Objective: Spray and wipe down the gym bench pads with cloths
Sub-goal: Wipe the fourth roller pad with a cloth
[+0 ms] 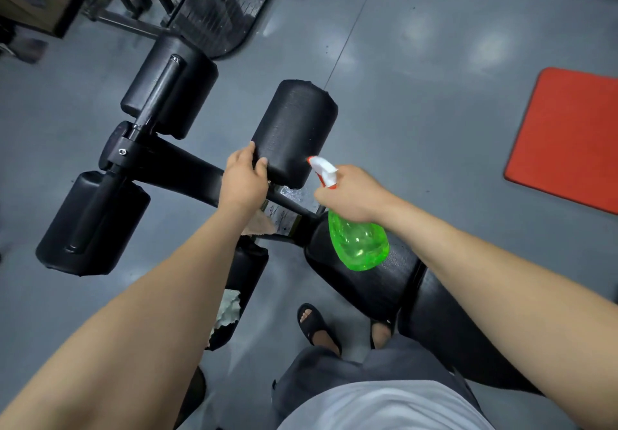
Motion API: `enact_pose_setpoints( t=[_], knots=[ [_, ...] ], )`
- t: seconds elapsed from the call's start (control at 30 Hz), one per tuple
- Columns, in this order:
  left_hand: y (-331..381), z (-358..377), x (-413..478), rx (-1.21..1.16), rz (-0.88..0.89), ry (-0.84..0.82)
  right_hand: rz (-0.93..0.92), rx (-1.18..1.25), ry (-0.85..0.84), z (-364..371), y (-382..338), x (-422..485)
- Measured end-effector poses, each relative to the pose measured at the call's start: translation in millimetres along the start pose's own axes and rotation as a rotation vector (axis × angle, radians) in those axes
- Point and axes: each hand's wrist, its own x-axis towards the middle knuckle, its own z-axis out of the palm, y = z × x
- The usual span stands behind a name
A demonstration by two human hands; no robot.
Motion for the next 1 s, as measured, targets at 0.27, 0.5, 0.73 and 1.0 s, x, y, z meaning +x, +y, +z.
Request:
enact_pose_setpoints(
  t=[0.27, 0.5, 0.73, 1.0],
  knots=[
    [4, -7, -4, -0.034, 0.000, 0.091, 0.103, 0.189, 0.207, -20, 13, 11],
    [-19, -14, -28, -0.026, -0.037, 0.100, 0.131, 0.169, 0.238, 17, 53, 10],
    [-35, -25, -54, -0.014, -0.037, 0.126, 0.249, 0.084, 0.115, 86, 94, -6],
    [-49, -26, -78, -0.009, -0.069, 0.126, 0.330, 0.000, 0.028, 122, 108, -18]
  ],
)
